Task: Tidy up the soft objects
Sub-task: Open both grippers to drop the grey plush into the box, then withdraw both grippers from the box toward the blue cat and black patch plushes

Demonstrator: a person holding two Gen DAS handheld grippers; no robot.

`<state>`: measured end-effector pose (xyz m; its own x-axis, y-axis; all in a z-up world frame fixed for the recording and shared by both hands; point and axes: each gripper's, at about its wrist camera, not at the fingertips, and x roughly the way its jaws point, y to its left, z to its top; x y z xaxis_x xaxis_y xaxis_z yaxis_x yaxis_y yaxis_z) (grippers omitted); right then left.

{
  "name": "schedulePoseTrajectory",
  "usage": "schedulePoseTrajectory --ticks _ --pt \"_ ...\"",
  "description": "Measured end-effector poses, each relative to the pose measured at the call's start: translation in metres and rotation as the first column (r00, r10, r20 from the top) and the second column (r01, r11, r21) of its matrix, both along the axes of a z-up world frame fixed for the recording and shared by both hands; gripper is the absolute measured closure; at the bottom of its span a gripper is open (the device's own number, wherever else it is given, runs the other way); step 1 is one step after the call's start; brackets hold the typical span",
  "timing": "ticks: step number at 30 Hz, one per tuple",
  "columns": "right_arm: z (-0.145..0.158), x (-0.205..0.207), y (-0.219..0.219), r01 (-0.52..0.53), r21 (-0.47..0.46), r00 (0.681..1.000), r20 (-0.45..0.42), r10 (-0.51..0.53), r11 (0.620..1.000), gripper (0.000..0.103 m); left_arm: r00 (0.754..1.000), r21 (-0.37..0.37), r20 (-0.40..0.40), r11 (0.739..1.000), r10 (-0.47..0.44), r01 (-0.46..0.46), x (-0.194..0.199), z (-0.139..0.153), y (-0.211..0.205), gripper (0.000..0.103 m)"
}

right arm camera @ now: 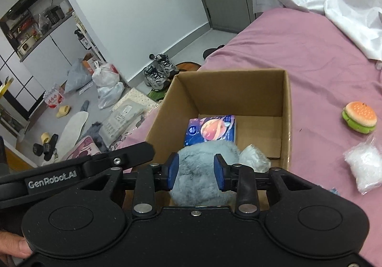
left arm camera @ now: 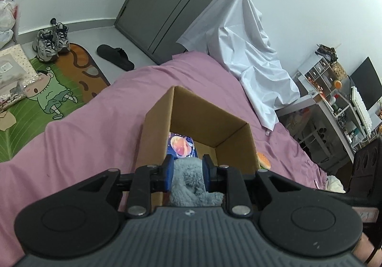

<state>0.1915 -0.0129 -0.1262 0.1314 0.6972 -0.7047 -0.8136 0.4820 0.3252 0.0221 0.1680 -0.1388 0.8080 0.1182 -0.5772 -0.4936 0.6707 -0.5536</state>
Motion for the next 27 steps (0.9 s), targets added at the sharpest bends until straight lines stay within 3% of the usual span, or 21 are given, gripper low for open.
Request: schedulePoseTrajectory --ticks 5,10,12,19,27 --pt "0.013 0.003 -0.016 0.024 0.009 1.0 0.004 -0.024 1.0 0.052 1.0 0.001 0.01 1.0 0.013 -0.013 -0.008 0.005 -0.003 0.069" --pt "0.027 0.011 -0.037 0.05 0.047 0.998 -0.039 -0.048 0.998 0.028 0.999 0.041 0.037 0.999 0.016 -0.017 -0.012 0.012 -0.011 0.039" --pt "0.032 0.012 -0.048 0.065 0.049 0.998 -0.021 -0.064 0.997 0.024 0.999 0.076 0.036 0.997 0.009 -0.011 -0.012 0.015 -0.016 0.032" --pt "0.035 0.014 -0.083 0.144 0.045 0.989 0.023 -0.145 0.989 0.019 0.995 0.176 0.075 0.983 -0.071 0.057 -0.007 0.031 -0.038 0.02" --pt "0.031 0.017 -0.123 0.237 0.028 0.97 0.057 -0.238 0.971 0.014 0.981 0.24 0.083 0.959 -0.172 0.148 0.005 0.041 -0.061 0.019"
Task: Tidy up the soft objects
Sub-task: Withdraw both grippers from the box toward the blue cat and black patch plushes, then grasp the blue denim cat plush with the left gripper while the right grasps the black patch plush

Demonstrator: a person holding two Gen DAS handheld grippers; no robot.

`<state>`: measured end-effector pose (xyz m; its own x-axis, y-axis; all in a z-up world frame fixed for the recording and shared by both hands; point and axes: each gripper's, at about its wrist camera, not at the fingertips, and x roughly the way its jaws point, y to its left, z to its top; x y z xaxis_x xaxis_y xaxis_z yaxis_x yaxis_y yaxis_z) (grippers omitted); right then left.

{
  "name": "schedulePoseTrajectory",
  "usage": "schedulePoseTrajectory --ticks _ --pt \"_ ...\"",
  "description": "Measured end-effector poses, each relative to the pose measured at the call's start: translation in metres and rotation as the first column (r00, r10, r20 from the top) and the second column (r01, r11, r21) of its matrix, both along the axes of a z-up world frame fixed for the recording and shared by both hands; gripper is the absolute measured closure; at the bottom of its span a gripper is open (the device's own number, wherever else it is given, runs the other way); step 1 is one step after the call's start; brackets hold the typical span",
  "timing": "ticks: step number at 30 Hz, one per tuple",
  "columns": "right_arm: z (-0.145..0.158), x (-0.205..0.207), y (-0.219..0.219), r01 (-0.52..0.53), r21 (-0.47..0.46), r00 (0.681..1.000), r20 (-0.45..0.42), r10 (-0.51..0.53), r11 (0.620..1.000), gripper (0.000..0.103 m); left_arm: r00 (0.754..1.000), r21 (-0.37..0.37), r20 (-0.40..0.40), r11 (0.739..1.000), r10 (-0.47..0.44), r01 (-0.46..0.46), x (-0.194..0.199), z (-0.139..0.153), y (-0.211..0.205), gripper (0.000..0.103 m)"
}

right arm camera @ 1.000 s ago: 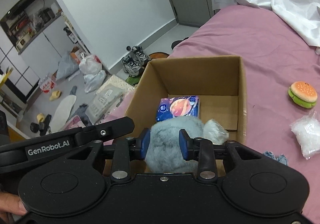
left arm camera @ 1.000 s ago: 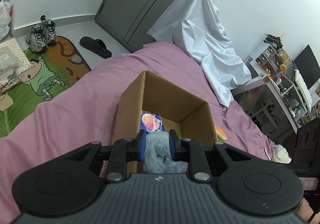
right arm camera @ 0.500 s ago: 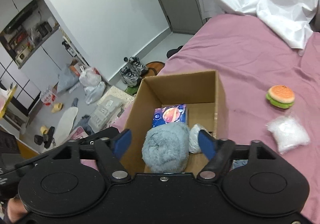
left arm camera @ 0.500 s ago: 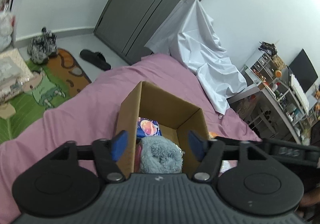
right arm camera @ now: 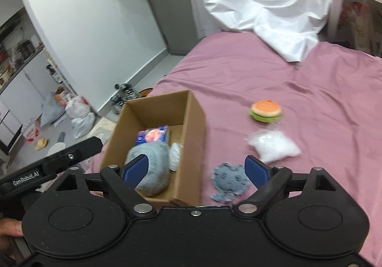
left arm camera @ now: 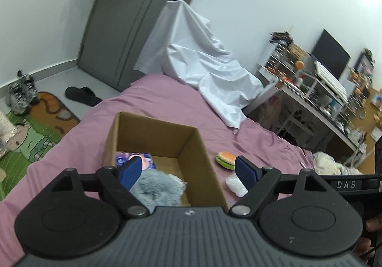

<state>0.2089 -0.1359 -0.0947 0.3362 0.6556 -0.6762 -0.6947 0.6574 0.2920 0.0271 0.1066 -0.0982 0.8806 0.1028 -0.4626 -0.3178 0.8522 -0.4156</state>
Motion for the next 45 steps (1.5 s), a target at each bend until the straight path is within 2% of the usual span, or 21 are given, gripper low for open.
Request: schedulePoseTrajectory --ticks 8,19,22,32,38,45 --pt "-0.013 -0.003 -0.026 0.065 -0.029 0.998 -0.017 -0.066 0.997 0.011 0.993 0.074 -0.037 0.99 -0.113 0.116 0.014 0.008 -0.022 0.019" --pt "-0.03 -0.007 -0.054 0.1 -0.057 0.993 -0.058 -0.104 0.993 0.011 0.96 0.125 -0.165 0.961 -0.225 0.247 0.04 0.008 -0.053 0.019" --pt "-0.035 -0.006 -0.059 0.12 -0.069 0.99 -0.062 -0.125 0.99 0.011 0.942 0.126 -0.21 0.948 -0.262 0.292 0.05 0.006 -0.061 0.019" --pt "-0.052 -0.006 -0.069 0.164 -0.078 0.982 -0.08 -0.17 0.983 0.011 0.893 0.174 -0.285 0.898 -0.348 0.405 0.081 0.004 -0.084 0.019" --pt "-0.06 -0.004 -0.066 0.152 -0.078 0.98 -0.113 -0.161 0.985 0.022 0.842 0.198 -0.357 0.848 -0.404 0.491 0.103 -0.004 -0.099 0.02" --pt "-0.069 0.003 -0.065 0.168 -0.067 0.971 -0.163 -0.177 0.984 0.035 0.799 0.225 -0.422 0.804 -0.429 0.55 0.124 -0.016 -0.114 0.022"
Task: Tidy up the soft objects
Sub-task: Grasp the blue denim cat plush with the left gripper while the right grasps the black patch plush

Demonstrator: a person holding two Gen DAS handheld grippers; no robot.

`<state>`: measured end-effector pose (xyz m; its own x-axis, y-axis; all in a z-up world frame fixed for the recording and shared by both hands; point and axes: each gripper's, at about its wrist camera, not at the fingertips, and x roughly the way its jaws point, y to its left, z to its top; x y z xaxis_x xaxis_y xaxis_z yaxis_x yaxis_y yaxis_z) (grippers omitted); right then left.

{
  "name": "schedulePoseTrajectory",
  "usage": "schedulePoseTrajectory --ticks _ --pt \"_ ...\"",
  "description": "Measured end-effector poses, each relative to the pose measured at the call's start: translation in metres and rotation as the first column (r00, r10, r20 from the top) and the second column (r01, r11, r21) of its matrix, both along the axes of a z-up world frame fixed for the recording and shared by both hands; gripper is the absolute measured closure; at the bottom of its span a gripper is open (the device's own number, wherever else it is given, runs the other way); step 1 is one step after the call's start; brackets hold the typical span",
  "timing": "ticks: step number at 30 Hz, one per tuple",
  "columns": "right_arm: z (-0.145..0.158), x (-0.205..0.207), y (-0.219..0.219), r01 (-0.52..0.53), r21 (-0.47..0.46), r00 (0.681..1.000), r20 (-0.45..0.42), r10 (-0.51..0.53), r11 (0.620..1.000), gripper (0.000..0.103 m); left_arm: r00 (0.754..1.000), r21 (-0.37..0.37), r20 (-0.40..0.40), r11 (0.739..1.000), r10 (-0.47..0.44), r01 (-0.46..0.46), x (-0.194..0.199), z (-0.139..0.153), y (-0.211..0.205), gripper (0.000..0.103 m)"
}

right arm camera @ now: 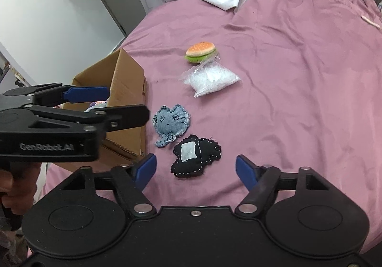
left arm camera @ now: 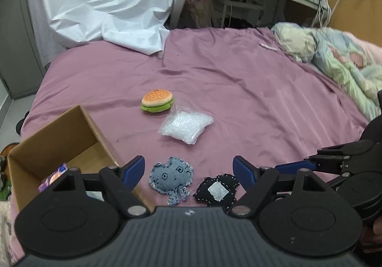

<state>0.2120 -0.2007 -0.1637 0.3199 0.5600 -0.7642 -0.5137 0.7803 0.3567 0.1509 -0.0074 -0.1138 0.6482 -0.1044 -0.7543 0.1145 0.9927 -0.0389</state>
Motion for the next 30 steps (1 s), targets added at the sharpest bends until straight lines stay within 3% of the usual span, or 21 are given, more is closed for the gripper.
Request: schedulePoseTrajectory --ticks 10,15,26,28,30 --pt "-0.026 0.02 0.004 0.055 0.056 0.99 -0.131 -0.047 0.997 0.05 0.993 0.073 -0.087 0.994 -0.077 0.083 0.031 -0.019 -0.005 0.037" --pt "-0.042 0.029 0.01 0.078 0.064 0.98 -0.189 -0.065 0.995 0.05 0.982 0.107 -0.141 0.985 -0.123 0.139 0.045 -0.027 -0.008 0.042" --pt "-0.065 0.047 0.003 0.157 0.117 0.95 -0.29 -0.117 0.981 0.086 0.951 0.157 -0.253 0.963 -0.176 0.22 0.074 -0.045 -0.016 0.05" --pt "-0.066 0.05 -0.003 0.178 0.118 0.945 -0.297 -0.137 0.977 0.1 0.943 0.157 -0.277 0.959 -0.185 0.234 0.078 -0.049 -0.018 0.05" --pt "-0.067 0.053 -0.01 0.202 0.097 0.941 -0.293 -0.166 0.975 0.103 0.934 0.168 -0.304 0.954 -0.19 0.248 0.081 -0.054 -0.02 0.05"
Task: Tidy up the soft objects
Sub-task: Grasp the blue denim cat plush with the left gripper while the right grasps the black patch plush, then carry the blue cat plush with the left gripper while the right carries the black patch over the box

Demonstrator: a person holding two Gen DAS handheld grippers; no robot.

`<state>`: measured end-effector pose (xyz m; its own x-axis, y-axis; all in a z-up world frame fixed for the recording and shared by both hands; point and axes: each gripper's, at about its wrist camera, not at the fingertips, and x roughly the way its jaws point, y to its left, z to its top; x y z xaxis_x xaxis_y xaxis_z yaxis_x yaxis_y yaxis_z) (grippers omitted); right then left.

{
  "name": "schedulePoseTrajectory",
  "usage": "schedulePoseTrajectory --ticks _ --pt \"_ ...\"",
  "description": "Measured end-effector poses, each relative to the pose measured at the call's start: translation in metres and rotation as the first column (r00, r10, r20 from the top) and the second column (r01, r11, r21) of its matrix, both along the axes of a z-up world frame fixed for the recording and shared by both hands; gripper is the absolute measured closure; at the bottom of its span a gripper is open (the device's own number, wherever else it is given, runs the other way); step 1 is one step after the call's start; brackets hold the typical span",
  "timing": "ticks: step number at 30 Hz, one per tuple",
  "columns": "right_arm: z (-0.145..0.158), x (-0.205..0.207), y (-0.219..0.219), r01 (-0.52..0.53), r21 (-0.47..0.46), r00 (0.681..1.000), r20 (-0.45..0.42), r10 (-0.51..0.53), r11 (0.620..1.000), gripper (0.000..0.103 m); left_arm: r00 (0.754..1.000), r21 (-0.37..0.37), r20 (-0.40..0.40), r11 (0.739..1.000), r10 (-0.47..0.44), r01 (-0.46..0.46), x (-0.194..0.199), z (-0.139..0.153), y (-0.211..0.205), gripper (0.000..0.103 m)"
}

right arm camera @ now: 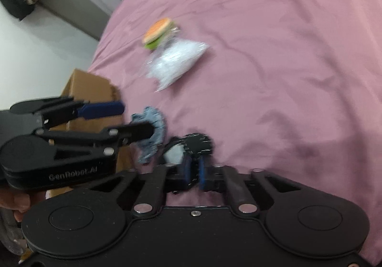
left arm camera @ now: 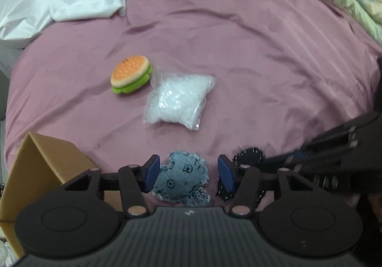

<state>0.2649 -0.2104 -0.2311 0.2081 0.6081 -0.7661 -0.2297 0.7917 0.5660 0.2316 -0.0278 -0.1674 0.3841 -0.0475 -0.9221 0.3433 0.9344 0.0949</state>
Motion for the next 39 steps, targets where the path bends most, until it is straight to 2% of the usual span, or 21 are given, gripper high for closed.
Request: schedulePoseTrajectory --ticks 6,9,11,13,15,20,21,22,23,28,39 --pt "-0.004 0.003 -0.012 0.026 0.055 0.999 -0.046 -0.024 0.998 0.103 0.999 0.057 -0.04 0.998 -0.017 0.019 0.007 -0.012 -0.006 0.05" --pt "-0.006 0.006 -0.01 0.042 0.075 0.997 -0.074 -0.036 0.996 0.098 0.998 0.09 -0.07 0.996 -0.011 0.017 0.011 -0.02 -0.006 0.05" --pt "-0.006 0.007 -0.012 0.049 0.107 0.994 -0.1 -0.039 0.993 0.083 0.995 0.101 -0.095 0.995 -0.001 0.01 0.014 -0.027 -0.006 0.05" --pt "-0.005 0.006 -0.01 0.05 0.143 0.993 -0.115 -0.034 0.988 0.06 0.994 0.11 -0.109 0.994 0.015 -0.003 0.017 -0.033 -0.004 0.06" --pt "-0.001 0.005 -0.003 0.036 0.14 0.994 -0.104 -0.022 0.989 0.052 0.995 0.124 -0.096 0.992 0.018 -0.006 0.018 -0.033 -0.003 0.066" --pt "-0.005 0.012 0.007 0.04 0.133 0.994 -0.106 -0.026 0.99 0.053 0.997 0.092 -0.072 0.996 0.026 -0.019 0.017 -0.026 0.004 0.078" --pt "-0.005 0.013 0.009 0.037 0.129 0.995 -0.101 -0.023 0.991 0.057 0.998 0.09 -0.06 0.996 0.02 -0.015 0.016 -0.024 0.004 0.08" --pt "-0.005 0.013 0.011 0.034 0.119 0.995 -0.093 -0.023 0.992 0.07 0.999 0.085 -0.05 0.996 0.016 -0.012 0.014 -0.023 0.004 0.081" --pt "-0.006 0.014 0.013 0.028 0.101 0.996 -0.088 -0.019 0.994 0.078 0.999 0.078 -0.042 0.997 0.015 -0.012 0.014 -0.021 0.004 0.081" --pt "-0.001 0.011 0.009 0.032 0.106 0.998 -0.056 -0.027 0.994 0.09 1.0 0.043 0.001 0.999 0.026 -0.026 0.001 -0.01 0.008 0.082" --pt "0.024 0.0 0.006 -0.007 0.069 0.998 0.067 0.002 0.998 0.095 0.99 -0.044 0.091 0.994 0.104 -0.101 -0.011 0.011 0.028 0.088"
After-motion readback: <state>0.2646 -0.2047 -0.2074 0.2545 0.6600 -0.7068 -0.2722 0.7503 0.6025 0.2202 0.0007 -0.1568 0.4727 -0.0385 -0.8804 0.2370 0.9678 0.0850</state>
